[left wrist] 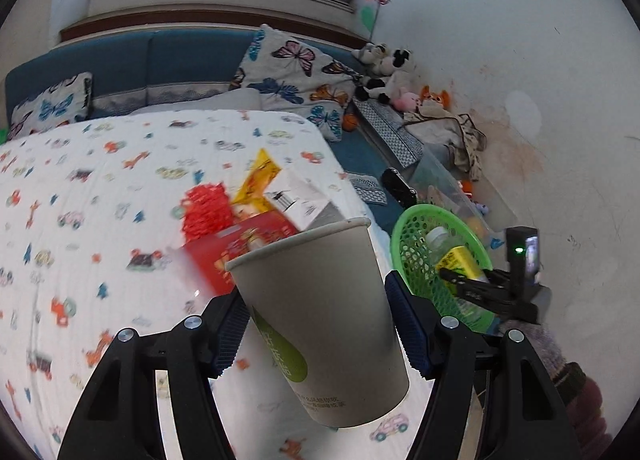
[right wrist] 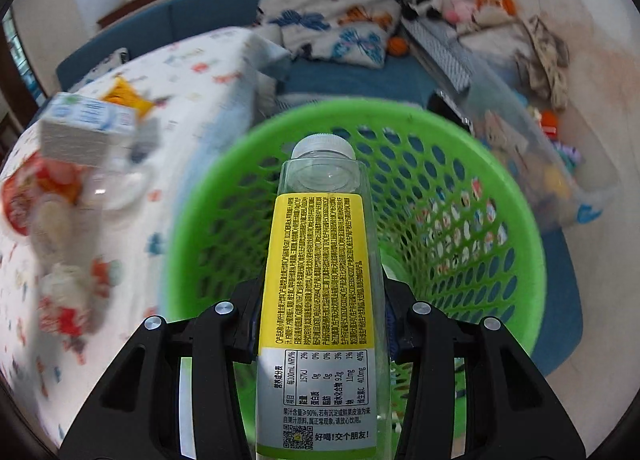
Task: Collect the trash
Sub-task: 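Drop the bottle and paper cup into the green basket with both tools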
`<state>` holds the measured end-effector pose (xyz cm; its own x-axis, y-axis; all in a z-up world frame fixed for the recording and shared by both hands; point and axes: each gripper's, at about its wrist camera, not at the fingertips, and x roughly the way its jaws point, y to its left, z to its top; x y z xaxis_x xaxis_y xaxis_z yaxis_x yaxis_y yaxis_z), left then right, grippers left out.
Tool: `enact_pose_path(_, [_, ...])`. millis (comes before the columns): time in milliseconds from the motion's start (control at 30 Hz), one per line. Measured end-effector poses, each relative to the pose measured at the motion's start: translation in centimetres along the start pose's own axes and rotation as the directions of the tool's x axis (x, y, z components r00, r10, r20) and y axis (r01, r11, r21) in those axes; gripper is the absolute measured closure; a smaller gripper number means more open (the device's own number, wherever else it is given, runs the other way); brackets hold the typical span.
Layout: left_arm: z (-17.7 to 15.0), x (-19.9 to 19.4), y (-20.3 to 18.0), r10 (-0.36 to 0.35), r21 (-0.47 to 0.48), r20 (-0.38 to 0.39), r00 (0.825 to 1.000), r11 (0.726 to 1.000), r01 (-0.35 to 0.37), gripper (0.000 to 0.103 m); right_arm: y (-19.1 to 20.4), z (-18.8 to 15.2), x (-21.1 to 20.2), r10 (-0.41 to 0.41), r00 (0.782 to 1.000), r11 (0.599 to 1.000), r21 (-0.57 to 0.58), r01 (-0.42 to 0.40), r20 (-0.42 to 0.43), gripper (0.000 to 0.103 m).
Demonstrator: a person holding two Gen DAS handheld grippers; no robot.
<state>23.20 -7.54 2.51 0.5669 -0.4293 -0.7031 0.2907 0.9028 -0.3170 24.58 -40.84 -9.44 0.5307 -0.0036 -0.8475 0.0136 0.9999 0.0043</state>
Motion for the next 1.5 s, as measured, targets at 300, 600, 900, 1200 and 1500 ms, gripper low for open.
enact_pose_path(300, [0.8, 3.2, -1.5, 0.004, 0.041, -0.042, 0.999, 0.999, -0.002, 0.039, -1.1, 0.4, 5.1, -0.010, 0.993, 1.000, 0.024, 0.013, -0.115, 0.058])
enact_pose_path(600, [1.1, 6.1, -3.4, -0.015, 0.072, -0.083, 0.996, 0.997, 0.020, 0.039, -1.4, 0.7, 5.3, 0.032, 0.995, 0.998, 0.050, -0.027, -0.092, 0.047])
enact_pose_path(900, [1.3, 8.4, -8.1, -0.063, 0.155, -0.111, 0.992, 0.985, 0.080, 0.039, -3.2, -0.5, -0.7, 0.014, 1.000, 0.998, 0.065, -0.016, 0.026, 0.046])
enact_pose_path(1200, [1.1, 12.2, -14.2, -0.101, 0.237, -0.170, 0.980, 0.961, 0.140, 0.038, -4.7, -4.2, -7.8, -0.011, 0.991, 0.996, 0.085, -0.001, 0.132, 0.041])
enact_pose_path(1500, [0.7, 15.2, -18.0, -0.109, 0.278, -0.210, 0.971, 0.946, 0.166, 0.037, -4.6, -6.8, -10.0, -0.004, 0.989, 0.995, 0.095, -0.010, 0.150, 0.040])
